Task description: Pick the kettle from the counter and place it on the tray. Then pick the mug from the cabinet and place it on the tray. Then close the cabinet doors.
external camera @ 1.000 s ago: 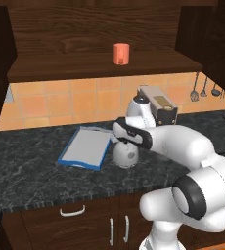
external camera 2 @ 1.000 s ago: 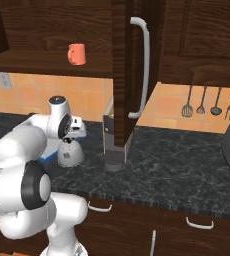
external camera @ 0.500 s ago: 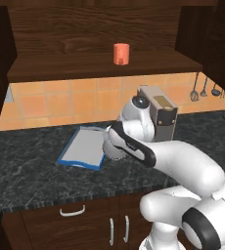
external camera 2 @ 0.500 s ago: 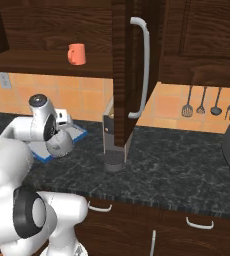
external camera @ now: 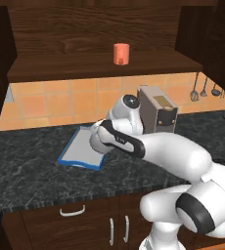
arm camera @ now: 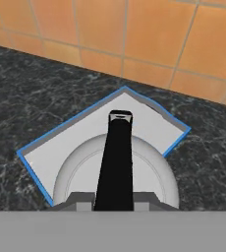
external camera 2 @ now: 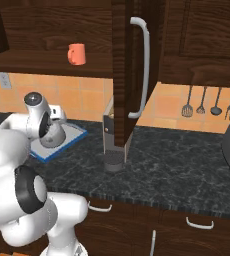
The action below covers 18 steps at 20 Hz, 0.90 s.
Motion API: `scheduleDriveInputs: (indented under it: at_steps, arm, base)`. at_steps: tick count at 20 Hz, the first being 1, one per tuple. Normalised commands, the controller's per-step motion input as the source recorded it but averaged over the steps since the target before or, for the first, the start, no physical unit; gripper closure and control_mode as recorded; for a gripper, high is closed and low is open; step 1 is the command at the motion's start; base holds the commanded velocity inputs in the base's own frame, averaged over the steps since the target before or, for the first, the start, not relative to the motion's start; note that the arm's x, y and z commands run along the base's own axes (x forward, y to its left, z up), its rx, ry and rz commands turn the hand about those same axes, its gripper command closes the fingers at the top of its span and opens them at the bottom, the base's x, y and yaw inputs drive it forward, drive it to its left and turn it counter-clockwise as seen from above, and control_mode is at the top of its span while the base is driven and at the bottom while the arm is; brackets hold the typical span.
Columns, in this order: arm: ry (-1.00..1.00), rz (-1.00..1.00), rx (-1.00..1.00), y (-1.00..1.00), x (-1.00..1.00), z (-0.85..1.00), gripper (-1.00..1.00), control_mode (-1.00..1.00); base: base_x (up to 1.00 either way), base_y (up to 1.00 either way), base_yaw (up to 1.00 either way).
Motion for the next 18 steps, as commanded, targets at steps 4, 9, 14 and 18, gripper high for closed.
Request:
scheduleDriveInputs:
  at_steps: [4, 9, 14, 18]
  arm:
    - [-0.03, 0.0, 0.01, 0.29, 0.42, -0.03, 1.0, -1.0]
    - [-0.03, 0.0, 0.0, 0.11, 0.49, -0.06, 1.0, -1.0]
    - [0.0, 0.0, 0.01, 0.05, 0.38, -0.13, 1.0, -1.0]
    - [0.0, -0.03, 0.01, 0.05, 0.25, -0.21, 1.0, -1.0]
  base:
    - [0.0, 0.0, 0.0]
    - [0.0, 0.0, 0.0]
    - [0.0, 0.0, 0.0]
    - [0.0, 0.0, 0.0]
